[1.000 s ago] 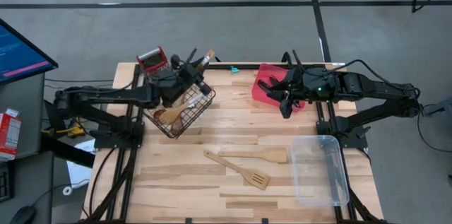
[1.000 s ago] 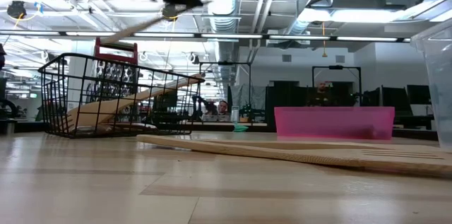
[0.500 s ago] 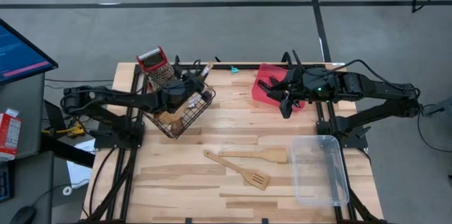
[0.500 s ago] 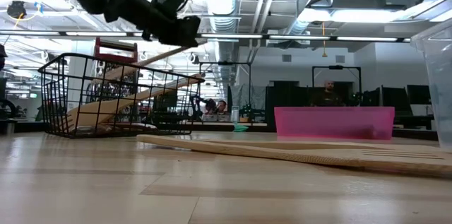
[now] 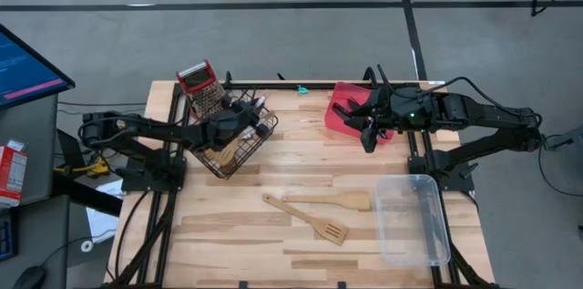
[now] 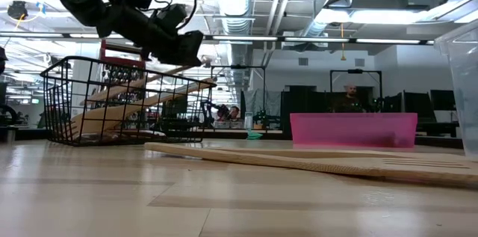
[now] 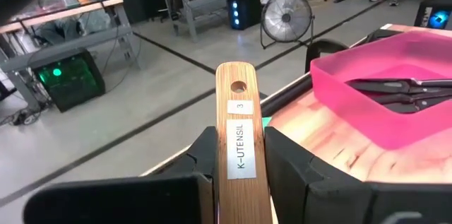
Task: Pick & Place Kitchen Items
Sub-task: Put the brown serving spoon into the black wire basket, then put the top brown spatula into the transparent bin
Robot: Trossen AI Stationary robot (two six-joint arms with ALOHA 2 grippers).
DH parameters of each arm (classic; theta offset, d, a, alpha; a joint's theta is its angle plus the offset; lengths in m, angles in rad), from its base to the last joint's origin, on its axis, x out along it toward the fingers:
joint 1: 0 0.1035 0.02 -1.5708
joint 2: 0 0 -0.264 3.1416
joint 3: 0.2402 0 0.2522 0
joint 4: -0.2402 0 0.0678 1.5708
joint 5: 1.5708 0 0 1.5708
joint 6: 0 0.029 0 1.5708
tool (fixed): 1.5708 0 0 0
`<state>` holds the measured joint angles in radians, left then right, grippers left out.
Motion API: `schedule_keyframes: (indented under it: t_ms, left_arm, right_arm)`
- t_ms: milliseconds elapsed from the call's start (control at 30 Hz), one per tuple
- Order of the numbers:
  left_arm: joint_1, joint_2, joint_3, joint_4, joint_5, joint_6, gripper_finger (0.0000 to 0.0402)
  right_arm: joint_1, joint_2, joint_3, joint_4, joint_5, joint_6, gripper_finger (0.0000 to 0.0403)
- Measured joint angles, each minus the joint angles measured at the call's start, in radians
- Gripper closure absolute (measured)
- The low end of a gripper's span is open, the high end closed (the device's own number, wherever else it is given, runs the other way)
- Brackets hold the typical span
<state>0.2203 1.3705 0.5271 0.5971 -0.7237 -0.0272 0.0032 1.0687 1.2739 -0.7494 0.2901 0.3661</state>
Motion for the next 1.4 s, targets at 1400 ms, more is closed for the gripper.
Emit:
schedule_keyframes:
  t_ms: [1400]
  left_arm:
    - [0.003,-0.003,-0.021,0.009,0.009,-0.005,0.0228]
  right_arm:
    - [0.000,0.000,0.000,0.000,0.000,-0.010,0.0242]
